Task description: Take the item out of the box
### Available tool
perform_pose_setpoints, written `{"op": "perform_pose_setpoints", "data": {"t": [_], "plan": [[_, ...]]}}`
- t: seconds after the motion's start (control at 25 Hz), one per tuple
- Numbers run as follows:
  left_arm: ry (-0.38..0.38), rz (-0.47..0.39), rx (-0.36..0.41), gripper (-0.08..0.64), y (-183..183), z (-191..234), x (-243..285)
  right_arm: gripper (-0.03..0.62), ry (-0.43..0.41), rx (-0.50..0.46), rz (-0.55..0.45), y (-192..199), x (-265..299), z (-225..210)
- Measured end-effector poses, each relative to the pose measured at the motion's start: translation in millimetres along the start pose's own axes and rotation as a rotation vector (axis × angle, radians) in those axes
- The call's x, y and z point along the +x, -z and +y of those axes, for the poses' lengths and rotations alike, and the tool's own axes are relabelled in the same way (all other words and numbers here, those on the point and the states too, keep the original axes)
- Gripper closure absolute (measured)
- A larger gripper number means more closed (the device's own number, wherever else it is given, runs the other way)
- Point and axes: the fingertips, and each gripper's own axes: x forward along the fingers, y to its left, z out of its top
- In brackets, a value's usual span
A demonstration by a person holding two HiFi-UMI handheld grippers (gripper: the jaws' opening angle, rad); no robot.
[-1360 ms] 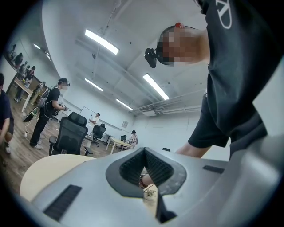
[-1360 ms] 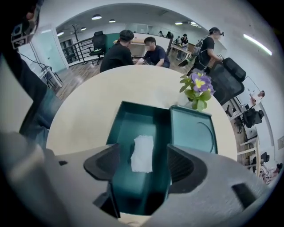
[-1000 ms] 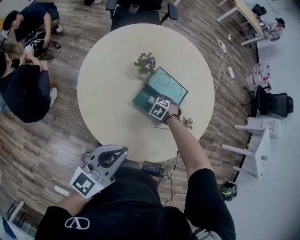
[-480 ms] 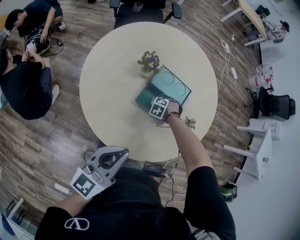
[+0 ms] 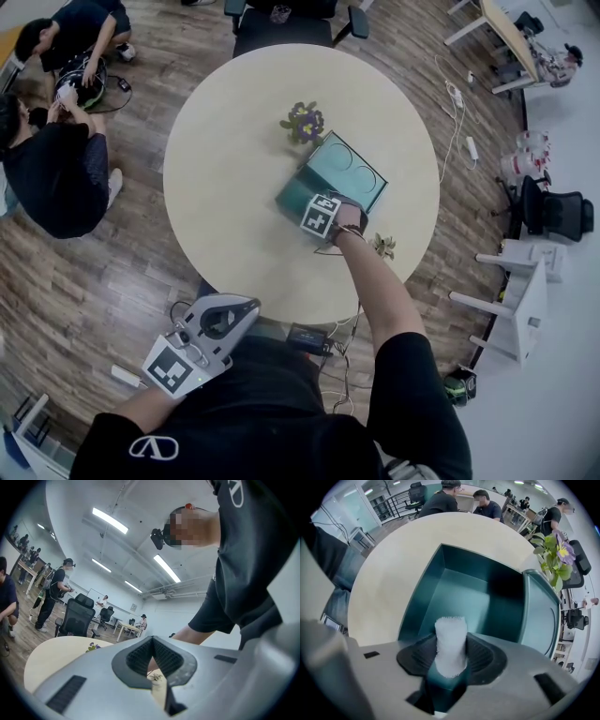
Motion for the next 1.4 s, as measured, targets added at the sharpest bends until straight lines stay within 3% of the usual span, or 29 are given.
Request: {"op": "perform_pose_setpoints", "data": {"t": [0.32,0.72,1.08,1.4], "plan": [[0.027,-0.006,0.019,0.554,-10,-3,3,0.414,0.091,0.024,-0.077,1,-43,-15],[0.112,-0.024,0.079,0.554,-38,-21,26,0.411,0.400,0.082,-0.312,8,-220,-42],[0.192,-0.065,0.149,0.554,-68,-38,52,0.411,0.751,0.160,-0.577,32,-413,3],[0.257,-0.086,0.233,0.554,-92,-53,83,0.411,0.876,0.361,-0.860,60,-510,59]]}}
